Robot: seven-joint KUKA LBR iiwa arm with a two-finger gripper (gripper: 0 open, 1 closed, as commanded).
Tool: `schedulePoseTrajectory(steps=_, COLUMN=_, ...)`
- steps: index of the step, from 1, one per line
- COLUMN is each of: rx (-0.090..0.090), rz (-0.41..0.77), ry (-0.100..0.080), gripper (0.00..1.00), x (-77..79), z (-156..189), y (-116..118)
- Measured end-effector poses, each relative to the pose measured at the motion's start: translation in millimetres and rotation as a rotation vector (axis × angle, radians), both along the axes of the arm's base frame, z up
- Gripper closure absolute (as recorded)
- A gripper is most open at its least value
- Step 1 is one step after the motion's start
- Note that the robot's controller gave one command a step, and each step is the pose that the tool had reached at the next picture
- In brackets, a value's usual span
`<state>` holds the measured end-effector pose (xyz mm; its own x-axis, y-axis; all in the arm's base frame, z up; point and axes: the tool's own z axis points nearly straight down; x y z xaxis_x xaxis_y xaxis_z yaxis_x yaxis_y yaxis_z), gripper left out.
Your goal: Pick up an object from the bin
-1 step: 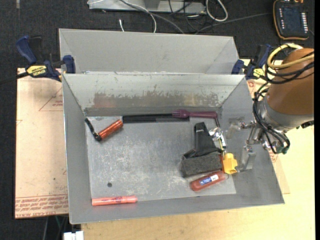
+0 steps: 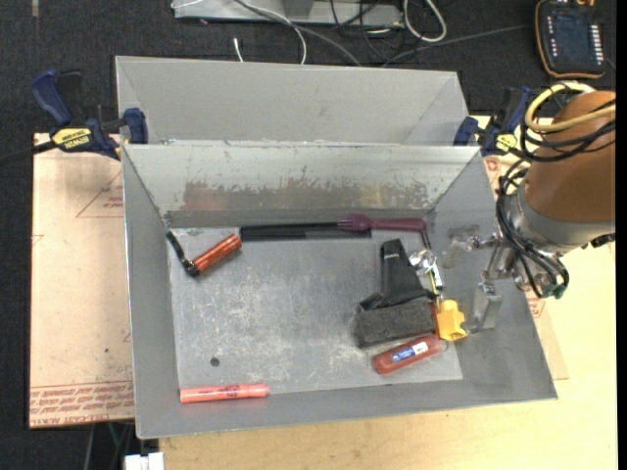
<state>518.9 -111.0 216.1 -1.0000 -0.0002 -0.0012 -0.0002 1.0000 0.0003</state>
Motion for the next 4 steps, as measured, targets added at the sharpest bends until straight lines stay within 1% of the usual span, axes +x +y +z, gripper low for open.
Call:
schedulePoseTrajectory(steps=1, rx=0.0, rz=0.176, ry=-0.004, gripper=0.0, x=65.2, z=-119.4, y=39.8)
schedulePoseTrajectory(steps=2, rx=-0.003, rz=0.245, ry=-0.015, gripper=0.0, x=69.6, z=-63.9, y=71.0)
schedulePoseTrajectory(steps=3, rx=0.002, rz=0.199, ry=0.001, gripper=0.0, x=68.6, z=-138.6, y=46.7)
schedulePoseTrajectory(steps=4, rx=-0.002, rz=0.387, ry=-0.021, gripper=0.0, x=72.8, z=-143.8, y=39.2)
